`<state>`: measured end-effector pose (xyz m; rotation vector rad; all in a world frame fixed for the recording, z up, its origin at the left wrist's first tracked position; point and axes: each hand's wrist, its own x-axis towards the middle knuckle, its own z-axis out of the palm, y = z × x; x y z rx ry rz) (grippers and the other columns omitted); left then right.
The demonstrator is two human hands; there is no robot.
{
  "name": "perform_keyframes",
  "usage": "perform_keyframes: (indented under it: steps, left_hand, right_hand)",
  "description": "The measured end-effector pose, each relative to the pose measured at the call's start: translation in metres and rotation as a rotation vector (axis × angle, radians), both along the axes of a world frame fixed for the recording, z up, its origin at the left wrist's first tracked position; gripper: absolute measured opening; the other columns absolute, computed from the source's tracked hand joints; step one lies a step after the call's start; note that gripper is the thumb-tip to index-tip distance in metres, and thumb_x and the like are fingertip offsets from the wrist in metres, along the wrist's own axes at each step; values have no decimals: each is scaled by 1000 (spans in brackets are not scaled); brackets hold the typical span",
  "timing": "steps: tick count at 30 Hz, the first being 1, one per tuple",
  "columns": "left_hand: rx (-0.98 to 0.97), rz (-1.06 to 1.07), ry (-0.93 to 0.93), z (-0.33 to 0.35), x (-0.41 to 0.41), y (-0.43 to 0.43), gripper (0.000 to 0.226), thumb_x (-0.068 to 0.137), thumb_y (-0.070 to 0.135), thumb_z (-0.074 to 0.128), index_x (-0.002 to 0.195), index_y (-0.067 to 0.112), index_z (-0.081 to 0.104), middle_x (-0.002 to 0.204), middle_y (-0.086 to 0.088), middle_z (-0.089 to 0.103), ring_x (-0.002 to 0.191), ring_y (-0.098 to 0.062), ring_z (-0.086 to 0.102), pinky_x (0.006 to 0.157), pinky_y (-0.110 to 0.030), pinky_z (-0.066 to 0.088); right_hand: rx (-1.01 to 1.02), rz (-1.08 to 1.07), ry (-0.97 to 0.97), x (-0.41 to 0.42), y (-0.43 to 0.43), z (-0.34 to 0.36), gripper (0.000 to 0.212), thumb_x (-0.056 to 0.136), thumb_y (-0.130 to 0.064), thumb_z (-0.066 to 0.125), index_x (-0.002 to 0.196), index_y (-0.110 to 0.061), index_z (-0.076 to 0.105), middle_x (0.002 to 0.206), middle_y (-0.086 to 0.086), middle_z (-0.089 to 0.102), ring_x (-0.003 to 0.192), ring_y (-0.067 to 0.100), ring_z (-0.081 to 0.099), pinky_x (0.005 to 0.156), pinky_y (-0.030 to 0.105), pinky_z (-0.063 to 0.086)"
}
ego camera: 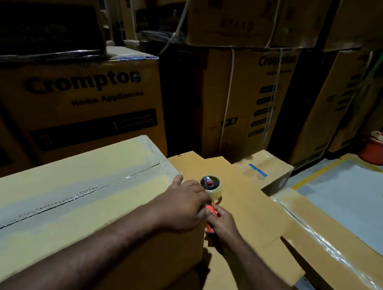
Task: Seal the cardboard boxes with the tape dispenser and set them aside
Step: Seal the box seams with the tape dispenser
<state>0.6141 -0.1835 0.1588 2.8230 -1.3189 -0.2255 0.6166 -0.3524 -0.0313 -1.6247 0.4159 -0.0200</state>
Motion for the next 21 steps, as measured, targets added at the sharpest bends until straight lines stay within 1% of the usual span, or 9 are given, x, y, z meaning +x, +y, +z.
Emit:
perform_keyframes:
  steps: [3,6,7,9,11,13,15,19,21]
  left_hand:
    - [-134,77,233,8,3,7,47,105,51,40,149,34,44,153,7,45,149,-8,20,124,-46,2]
    - [-389,272,494,26,14,11,47,104,52,44,149,41,43,145,12,47,137,-9,39,110,-31,31]
    - [-451,317,483,31,20,11,47,104,49,46,149,38,45,147,11,47,136,-10,43,109,-31,35]
    - [-505,390,316,33,34,10,44,105,43,48,148,31,49,153,5,46,137,-16,47,112,-36,39]
    - [-343,434,141,29,47,7,45,107,41,43,149,24,48,160,3,38,144,-19,38,116,-39,32]
    - [-151,418,93,16,57,5,48,110,40,33,153,22,43,167,3,26,154,-17,16,123,-49,12]
    - [-104,403,81,4,64,8,49,110,41,28,155,23,40,169,5,19,156,-13,4,122,-57,-2]
    - [-153,475,16,-5,85,31,53,110,48,18,158,32,32,169,13,14,156,-8,1,118,-63,-10]
    - [-107,528,26,-5,103,39,55,109,51,15,161,34,22,170,13,4,156,-10,-3,116,-67,-12]
  right_hand:
    - [-133,39,64,3,-1,-15,22,87,-24,65,108,-30,71,77,8,68,59,20,61,49,33,49]
    - [-602,206,226,13,-10,0,26,79,-46,59,98,-30,69,84,-1,72,71,18,67,62,34,58]
    - [-736,204,253,16,-13,13,34,80,-52,55,99,-28,69,90,0,71,76,20,66,66,33,56]
    - [-715,113,115,16,-12,54,38,93,-53,51,101,-20,69,96,3,71,80,21,62,66,30,48]
    - [-423,61,-144,9,5,102,44,100,-52,44,101,-15,68,96,6,71,88,24,65,73,34,51]
    - [-286,176,-259,-1,31,139,44,100,-54,38,115,-23,67,108,2,71,100,21,64,83,39,53]
    - [-436,299,-235,-6,53,152,44,102,-51,29,125,-27,57,110,1,66,104,23,61,80,37,51]
    - [-580,346,-133,-2,64,158,35,107,-37,28,88,-18,50,81,0,52,86,27,55,71,35,40]
    - [-644,346,-128,1,63,158,33,107,-36,29,85,-20,48,81,1,53,84,27,56,69,34,41]
